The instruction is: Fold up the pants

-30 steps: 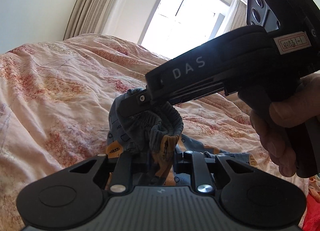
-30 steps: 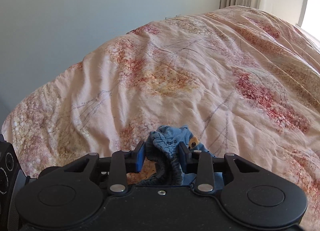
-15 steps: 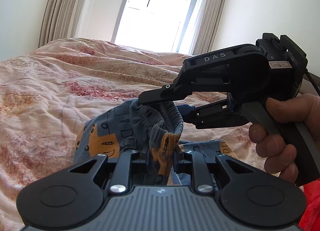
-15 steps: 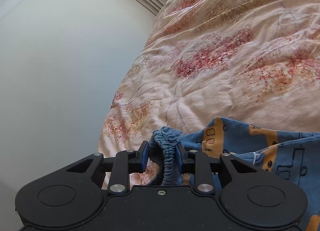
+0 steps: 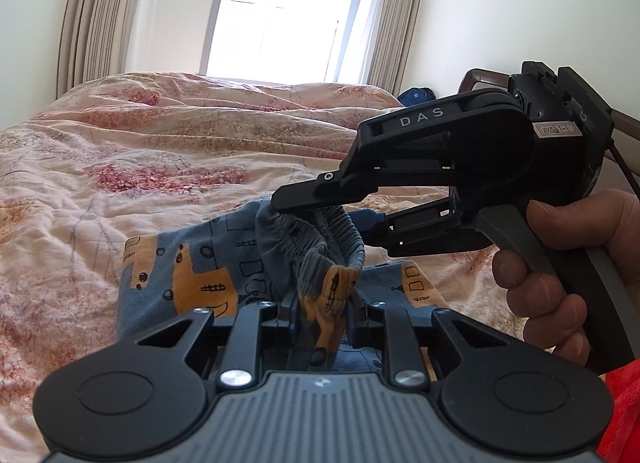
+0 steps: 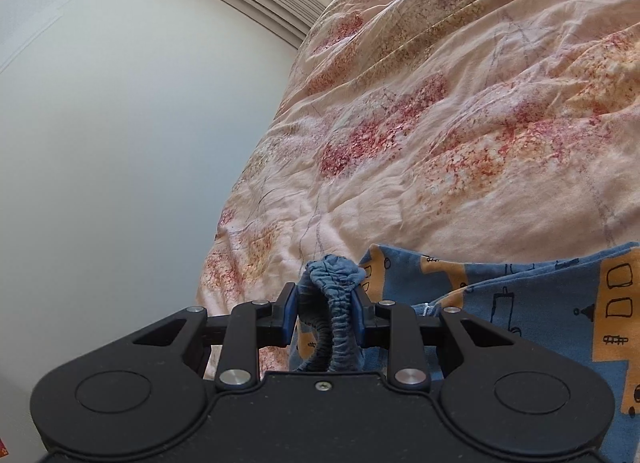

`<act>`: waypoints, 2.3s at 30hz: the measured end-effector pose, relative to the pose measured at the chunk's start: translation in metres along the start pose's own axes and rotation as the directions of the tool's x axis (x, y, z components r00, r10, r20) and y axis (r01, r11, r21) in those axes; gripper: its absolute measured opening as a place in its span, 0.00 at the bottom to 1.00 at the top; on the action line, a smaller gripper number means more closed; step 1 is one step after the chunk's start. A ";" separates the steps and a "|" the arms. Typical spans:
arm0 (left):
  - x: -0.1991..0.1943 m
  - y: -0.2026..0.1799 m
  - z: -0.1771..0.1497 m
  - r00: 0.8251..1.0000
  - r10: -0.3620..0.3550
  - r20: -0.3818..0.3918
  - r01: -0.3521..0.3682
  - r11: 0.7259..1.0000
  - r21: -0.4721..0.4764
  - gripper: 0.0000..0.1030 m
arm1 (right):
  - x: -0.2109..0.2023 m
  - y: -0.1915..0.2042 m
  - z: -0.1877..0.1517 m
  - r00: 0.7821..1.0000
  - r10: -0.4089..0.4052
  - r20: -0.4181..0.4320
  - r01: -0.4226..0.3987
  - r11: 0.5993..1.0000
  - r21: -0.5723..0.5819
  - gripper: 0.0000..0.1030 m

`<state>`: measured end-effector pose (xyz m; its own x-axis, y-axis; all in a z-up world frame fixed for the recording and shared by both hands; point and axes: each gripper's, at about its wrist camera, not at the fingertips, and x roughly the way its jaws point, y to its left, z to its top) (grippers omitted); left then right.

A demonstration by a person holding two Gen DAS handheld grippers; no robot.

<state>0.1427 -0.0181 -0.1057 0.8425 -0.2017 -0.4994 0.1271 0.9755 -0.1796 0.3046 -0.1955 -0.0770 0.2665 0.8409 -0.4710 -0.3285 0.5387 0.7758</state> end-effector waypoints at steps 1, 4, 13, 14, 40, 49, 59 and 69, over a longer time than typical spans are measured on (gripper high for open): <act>0.000 -0.003 0.000 1.000 -0.002 -0.001 0.002 1.000 0.005 0.22 | -0.002 -0.003 0.000 1.000 0.002 0.004 -0.002 1.000 0.005 0.29; 0.004 -0.011 0.002 1.000 -0.007 -0.002 0.007 1.000 0.014 0.22 | -0.010 -0.008 0.001 1.000 0.006 0.015 -0.006 1.000 0.013 0.29; 0.024 -0.034 0.002 1.000 -0.020 -0.012 0.021 1.000 0.022 0.22 | -0.037 -0.027 0.006 0.999 -0.003 0.040 0.002 1.000 0.025 0.29; 0.026 -0.036 0.001 1.000 -0.020 -0.014 0.020 1.000 0.023 0.22 | -0.039 -0.030 0.006 0.999 -0.006 0.041 0.005 1.000 0.029 0.29; 0.081 -0.095 -0.021 0.996 0.027 -0.085 -0.012 0.986 0.169 0.29 | -0.069 -0.108 -0.002 0.997 -0.052 0.052 0.045 0.991 0.129 0.31; 0.074 -0.112 -0.031 0.994 -0.019 -0.109 0.041 0.978 0.204 0.48 | -0.078 -0.105 -0.002 0.983 -0.176 0.053 0.175 0.984 0.026 0.37; 0.016 -0.058 -0.034 0.998 -0.017 -0.065 0.022 0.996 0.082 0.61 | -0.081 -0.053 -0.018 0.944 -0.316 0.091 0.329 0.907 -0.262 0.61; -0.030 0.009 -0.048 0.985 -0.107 -0.134 0.111 0.994 0.022 0.72 | -0.089 -0.027 -0.059 0.849 -0.485 0.209 0.520 0.698 -0.492 0.67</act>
<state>0.0938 -0.0078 -0.1330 0.7462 -0.3153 -0.5863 0.2317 0.9487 -0.2153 0.2360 -0.2818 -0.0804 0.5752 0.4422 -0.6882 -0.5367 0.8389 0.0905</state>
